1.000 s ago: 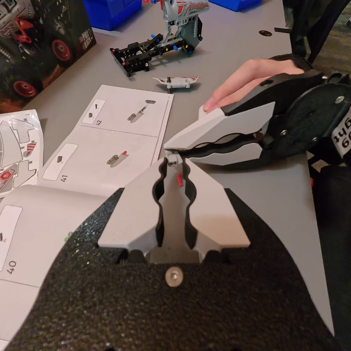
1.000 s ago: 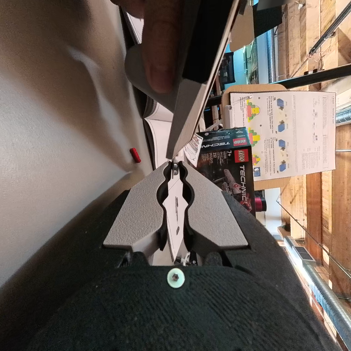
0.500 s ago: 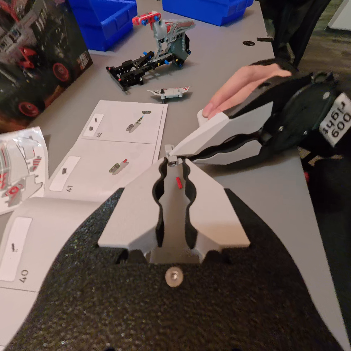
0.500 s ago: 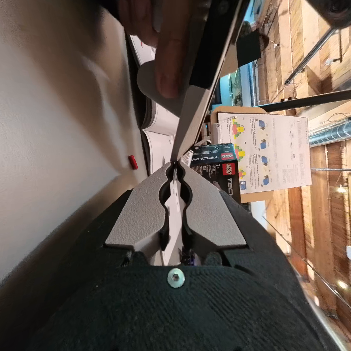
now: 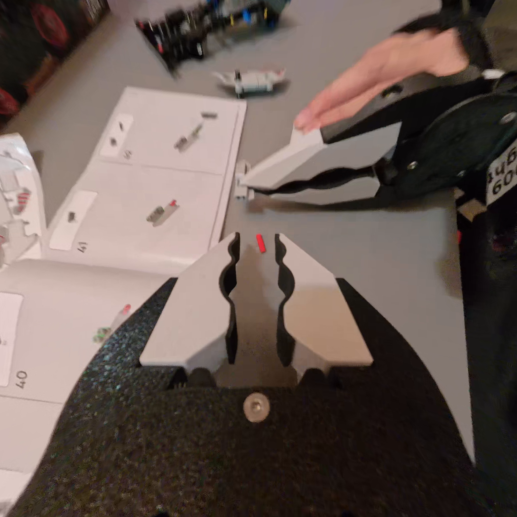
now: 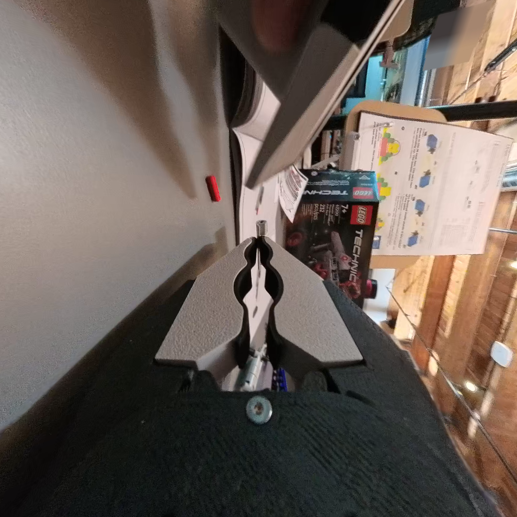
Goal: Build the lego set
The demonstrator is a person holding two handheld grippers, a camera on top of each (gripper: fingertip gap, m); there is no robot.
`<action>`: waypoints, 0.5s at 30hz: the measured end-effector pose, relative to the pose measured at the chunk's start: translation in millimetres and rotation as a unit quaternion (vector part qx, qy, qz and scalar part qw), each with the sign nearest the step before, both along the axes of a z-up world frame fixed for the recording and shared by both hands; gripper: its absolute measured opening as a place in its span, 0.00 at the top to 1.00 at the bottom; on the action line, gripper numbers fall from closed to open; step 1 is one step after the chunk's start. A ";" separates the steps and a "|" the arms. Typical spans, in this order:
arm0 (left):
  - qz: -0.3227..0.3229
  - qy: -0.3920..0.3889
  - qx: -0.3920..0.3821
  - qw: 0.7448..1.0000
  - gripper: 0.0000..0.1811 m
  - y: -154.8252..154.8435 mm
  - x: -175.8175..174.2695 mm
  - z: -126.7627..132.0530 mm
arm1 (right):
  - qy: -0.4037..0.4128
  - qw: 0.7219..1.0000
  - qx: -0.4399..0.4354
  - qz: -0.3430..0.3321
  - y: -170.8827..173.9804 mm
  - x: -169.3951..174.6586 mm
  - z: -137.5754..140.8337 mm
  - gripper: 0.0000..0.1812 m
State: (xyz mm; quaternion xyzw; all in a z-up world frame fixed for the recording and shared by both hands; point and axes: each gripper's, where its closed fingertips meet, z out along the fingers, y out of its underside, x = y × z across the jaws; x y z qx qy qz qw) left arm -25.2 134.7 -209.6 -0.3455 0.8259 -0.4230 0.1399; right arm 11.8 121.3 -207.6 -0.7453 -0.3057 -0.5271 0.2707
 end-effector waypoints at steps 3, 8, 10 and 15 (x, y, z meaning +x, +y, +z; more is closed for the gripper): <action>-0.001 0.032 0.041 0.999 0.88 -1.1 -5.9 -13.5 | -0.003 1.000 -0.021 0.011 2.3 -3.2 -7.4 1.00; 0.019 0.040 0.049 0.998 0.94 -3.8 -3.5 -20.7 | -0.001 0.999 -0.027 0.021 4.3 -6.7 -9.7 1.00; 0.027 0.032 0.057 0.997 0.97 -1.7 -1.2 -21.3 | -0.005 0.999 -0.026 0.024 4.7 -6.8 -9.0 1.00; 0.031 0.009 0.058 0.998 0.99 -3.9 3.6 -21.3 | 0.003 0.999 -0.033 0.035 6.2 -9.9 -12.7 1.00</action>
